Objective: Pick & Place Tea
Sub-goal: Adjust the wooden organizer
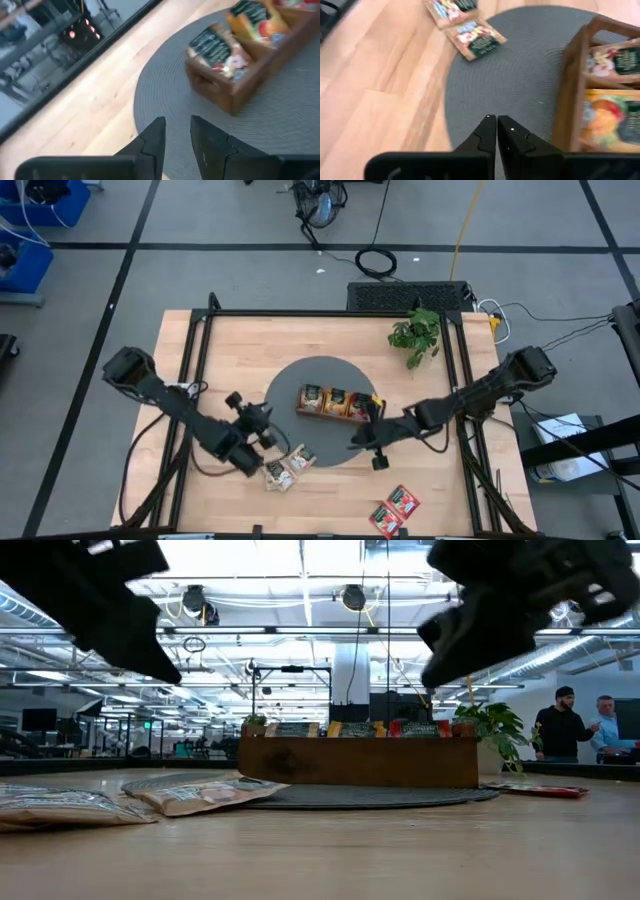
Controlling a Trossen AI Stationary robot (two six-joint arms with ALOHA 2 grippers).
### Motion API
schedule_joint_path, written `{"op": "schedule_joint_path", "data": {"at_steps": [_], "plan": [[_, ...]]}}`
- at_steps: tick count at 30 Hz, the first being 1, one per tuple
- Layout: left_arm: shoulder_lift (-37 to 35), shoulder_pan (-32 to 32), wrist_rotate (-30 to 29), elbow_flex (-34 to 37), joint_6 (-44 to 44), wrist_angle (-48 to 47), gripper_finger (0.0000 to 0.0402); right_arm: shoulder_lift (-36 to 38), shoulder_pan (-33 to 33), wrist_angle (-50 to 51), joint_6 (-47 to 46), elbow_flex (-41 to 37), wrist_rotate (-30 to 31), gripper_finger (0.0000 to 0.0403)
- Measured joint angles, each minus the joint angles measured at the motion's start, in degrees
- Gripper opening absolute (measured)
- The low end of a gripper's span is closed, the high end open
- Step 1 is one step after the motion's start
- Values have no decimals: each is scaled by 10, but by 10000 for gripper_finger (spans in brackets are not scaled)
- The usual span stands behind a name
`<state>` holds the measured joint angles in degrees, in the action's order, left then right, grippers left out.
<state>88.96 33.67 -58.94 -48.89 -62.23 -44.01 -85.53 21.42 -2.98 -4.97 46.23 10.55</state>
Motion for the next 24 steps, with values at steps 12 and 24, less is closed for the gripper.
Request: {"op": "schedule_joint_path", "data": {"at_steps": [12, 24], "plan": [[6, -133, 167, 85, 249, 344, 97, 0, -18, -144, -57, -143, 32, 1], [6, -160, 215, 119, 293, 415, 97, 0, -43, -133, -73, -156, 136, 1]]}}
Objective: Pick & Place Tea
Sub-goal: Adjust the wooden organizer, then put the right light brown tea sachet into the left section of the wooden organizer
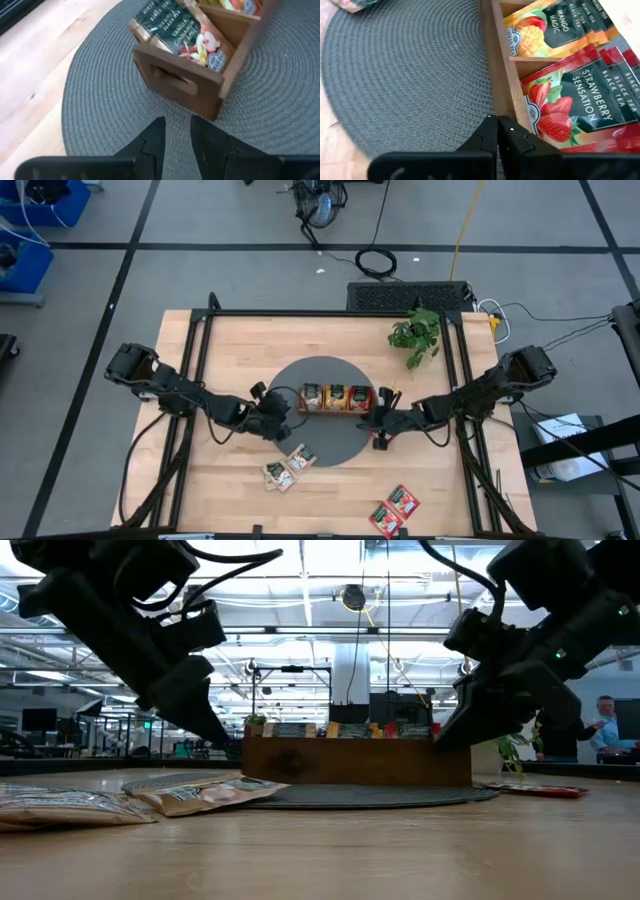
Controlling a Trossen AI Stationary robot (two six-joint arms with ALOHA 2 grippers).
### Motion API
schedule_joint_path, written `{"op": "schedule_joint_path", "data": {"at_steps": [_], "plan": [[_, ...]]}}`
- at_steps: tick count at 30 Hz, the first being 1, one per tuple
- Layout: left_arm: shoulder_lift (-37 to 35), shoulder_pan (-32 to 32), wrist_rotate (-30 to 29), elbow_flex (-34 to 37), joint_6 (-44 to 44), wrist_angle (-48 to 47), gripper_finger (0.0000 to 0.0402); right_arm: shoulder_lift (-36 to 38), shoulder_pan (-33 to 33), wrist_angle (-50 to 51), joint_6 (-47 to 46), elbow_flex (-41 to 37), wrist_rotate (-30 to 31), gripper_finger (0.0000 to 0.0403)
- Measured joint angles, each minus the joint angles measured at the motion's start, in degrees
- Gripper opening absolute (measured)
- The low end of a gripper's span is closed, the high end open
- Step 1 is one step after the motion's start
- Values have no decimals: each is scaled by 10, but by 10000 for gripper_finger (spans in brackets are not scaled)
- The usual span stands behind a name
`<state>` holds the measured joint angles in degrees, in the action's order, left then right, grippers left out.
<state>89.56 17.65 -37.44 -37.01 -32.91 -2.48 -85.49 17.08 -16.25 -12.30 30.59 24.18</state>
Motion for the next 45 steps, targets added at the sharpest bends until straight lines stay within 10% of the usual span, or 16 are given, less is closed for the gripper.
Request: {"op": "schedule_joint_path", "data": {"at_steps": [9, 15, 22, 29, 45], "plan": [[0, 8, 4, 0, 41, 2, 97, 0, -18, 2, -1, 0, -2, 1], [-28, 44, 145, -17, 70, 33, 97, 0, -5, -86, 44, 0, -87, 2], [-13, 136, 156, -21, -3, 53, 97, -4, 37, -167, 111, 24, -124, 2], [45, 181, 187, -22, -11, 116, 97, -126, 26, -166, 114, 119, -162, 2], [72, 179, 209, -26, 0, 103, 97, -282, -56, -48, -186, 298, -349, 106]]}}
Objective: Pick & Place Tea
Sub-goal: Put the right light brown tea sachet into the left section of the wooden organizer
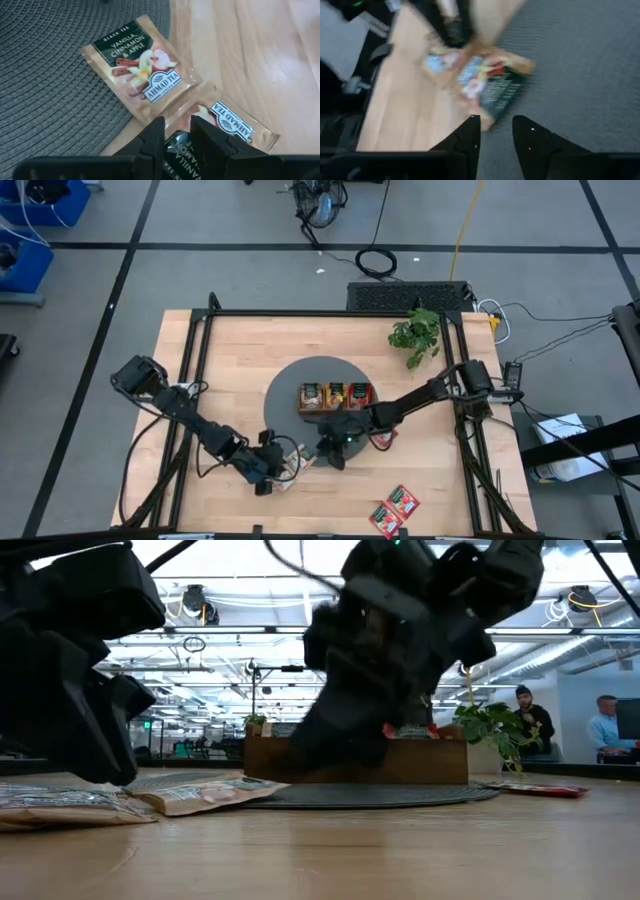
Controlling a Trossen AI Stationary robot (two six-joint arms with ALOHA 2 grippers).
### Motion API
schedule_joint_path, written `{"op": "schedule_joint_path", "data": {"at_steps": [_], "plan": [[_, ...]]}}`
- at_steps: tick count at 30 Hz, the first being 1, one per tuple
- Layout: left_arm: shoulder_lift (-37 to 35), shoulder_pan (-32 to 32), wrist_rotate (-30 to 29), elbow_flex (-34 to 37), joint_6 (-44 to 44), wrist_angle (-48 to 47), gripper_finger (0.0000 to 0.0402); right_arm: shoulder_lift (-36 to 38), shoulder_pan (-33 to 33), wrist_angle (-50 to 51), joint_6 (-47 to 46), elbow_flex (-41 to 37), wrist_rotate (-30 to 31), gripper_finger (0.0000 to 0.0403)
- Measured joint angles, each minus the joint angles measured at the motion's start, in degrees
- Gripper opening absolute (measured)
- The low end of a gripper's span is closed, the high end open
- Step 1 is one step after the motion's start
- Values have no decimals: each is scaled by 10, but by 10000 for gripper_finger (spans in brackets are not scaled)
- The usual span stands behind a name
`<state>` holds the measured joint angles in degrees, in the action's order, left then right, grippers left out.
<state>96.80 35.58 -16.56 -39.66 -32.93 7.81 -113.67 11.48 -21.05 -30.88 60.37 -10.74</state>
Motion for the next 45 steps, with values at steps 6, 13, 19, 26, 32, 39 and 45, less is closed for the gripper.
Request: {"op": "schedule_joint_path", "data": {"at_steps": [6, 13, 19, 26, 32, 39, 45], "plan": [[38, -6, 0, 0, 33, 50, 97, -1, -4, 36, -54, 1, 0, 122], [58, -48, 15, -1, 47, 79, 97, 0, 6, 24, -60, 2, -4, 122], [58, -64, 16, -1, 55, 86, 97, -1, 6, 40, -50, 2, -13, 122], [58, -60, 15, -1, 62, 87, 97, 0, 1, 53, -41, 2, -12, 121], [27, -37, 51, 1, 102, 78, 97, 0, 2, 32, -28, 1, -10, 120], [-36, -13, -51, 0, 138, 83, 97, 0, 3, 50, -21, 1, 4, 121], [1, -54, -55, 1, 143, 66, 97, 0, 3, 50, -20, 1, 18, 121]]}}
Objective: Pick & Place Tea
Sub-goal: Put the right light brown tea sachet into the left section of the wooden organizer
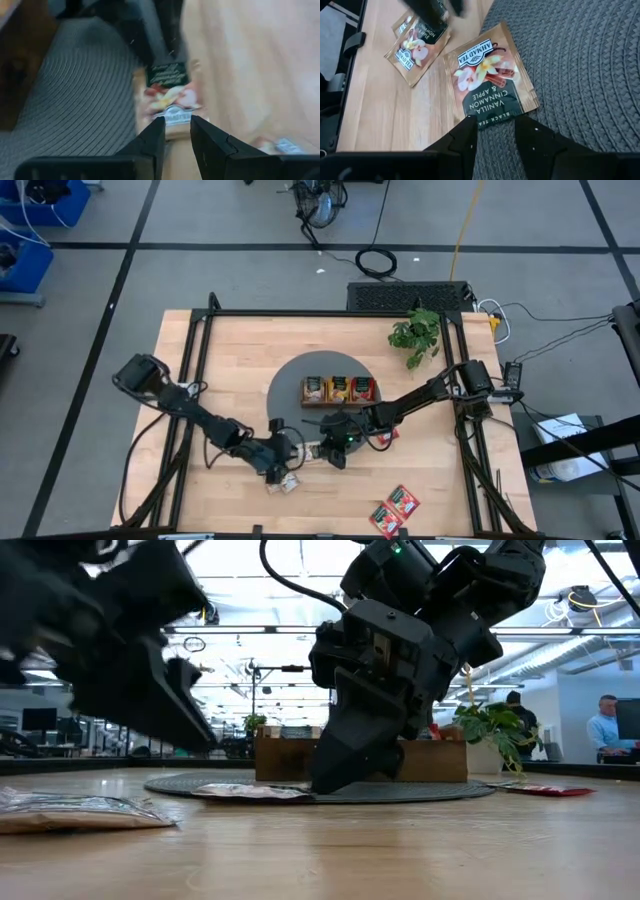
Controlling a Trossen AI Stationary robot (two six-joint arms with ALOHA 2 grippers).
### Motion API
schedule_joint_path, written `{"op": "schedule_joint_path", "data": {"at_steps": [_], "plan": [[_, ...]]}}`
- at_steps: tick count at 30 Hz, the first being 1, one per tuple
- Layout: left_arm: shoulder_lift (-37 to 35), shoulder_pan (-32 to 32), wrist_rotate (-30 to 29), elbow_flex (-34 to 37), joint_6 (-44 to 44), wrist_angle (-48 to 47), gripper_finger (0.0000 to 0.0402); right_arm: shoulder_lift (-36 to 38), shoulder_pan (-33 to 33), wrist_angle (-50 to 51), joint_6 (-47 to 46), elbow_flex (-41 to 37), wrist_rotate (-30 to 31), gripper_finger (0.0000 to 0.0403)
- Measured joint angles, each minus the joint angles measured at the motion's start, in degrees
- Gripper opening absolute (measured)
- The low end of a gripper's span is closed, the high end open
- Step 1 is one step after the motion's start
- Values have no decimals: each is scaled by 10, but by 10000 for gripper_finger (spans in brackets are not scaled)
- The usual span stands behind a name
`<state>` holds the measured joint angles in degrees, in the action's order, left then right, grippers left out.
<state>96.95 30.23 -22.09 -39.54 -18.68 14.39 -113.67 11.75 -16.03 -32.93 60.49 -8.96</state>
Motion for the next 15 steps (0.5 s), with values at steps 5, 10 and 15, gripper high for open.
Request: {"op": "schedule_joint_path", "data": {"at_steps": [5, 10, 15], "plan": [[27, -26, 53, 0, 9, 8, 97, 0, 0, 3, -3, 0, 1, 121], [40, -37, 94, -1, 23, 42, 97, 0, 0, 5, -10, 0, 0, 121], [52, -41, 99, -2, 12, 40, 97, 0, 0, 8, -15, 0, -1, 121]]}}
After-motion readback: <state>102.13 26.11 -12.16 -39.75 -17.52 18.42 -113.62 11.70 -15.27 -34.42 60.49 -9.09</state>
